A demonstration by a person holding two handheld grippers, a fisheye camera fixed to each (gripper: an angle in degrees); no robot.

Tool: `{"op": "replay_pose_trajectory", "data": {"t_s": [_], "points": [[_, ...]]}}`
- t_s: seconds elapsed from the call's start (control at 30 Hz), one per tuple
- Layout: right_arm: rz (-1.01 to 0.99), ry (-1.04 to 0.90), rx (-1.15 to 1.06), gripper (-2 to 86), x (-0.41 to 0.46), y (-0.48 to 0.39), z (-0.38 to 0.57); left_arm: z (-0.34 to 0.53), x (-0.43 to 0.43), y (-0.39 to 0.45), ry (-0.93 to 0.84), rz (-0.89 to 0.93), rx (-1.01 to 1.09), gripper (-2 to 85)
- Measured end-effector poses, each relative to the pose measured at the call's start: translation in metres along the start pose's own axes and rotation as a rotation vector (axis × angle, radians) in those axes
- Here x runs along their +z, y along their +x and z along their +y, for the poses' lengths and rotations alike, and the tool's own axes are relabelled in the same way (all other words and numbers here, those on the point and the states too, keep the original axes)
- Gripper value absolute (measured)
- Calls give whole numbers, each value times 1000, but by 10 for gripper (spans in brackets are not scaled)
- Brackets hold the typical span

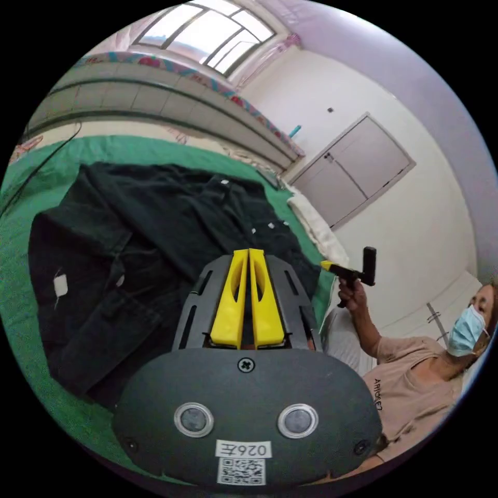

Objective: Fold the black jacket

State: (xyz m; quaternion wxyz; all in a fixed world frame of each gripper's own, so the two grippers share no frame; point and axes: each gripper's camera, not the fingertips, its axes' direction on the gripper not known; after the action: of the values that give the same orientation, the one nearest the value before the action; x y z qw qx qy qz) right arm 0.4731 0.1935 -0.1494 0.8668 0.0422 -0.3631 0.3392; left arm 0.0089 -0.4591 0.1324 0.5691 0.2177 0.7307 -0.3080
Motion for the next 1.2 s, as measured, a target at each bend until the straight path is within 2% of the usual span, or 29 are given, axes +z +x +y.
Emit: {"op": "replay_pose_trajectory", "data": {"t_s": [0.1, 0.2, 0.47, 0.57, 0.67, 0.83, 0.93, 1.07, 1.2], "points": [[92, 4, 52, 40, -16, 24, -4, -18, 40, 33, 18, 105, 83, 31], [166, 5, 72, 57, -26, 39, -5, -38, 110, 57, -82, 135, 134, 69], [173, -78, 130, 96, -33, 70, -2, -77, 336, 82, -428, 13, 114, 137], [127, -75, 149, 123, -34, 74, 2, -80, 402, 78, -585, -23, 56, 147], [130, -65, 135, 114, -34, 70, 6, -76, 450, 74, -708, -110, 26, 169], [129, -67, 134, 90, -30, 63, 10, -74, 479, 77, -771, -164, 32, 178], [-13, -65, 149, 40, -26, 63, 13, -71, 488, 80, -786, -187, 43, 183], [-150, -13, 136, 15, -24, 55, 18, -68, 502, 91, -830, -261, 105, 190], [-59, 22, 4, -2, -19, 12, 20, -68, 513, 107, -894, -366, 166, 187]]}}
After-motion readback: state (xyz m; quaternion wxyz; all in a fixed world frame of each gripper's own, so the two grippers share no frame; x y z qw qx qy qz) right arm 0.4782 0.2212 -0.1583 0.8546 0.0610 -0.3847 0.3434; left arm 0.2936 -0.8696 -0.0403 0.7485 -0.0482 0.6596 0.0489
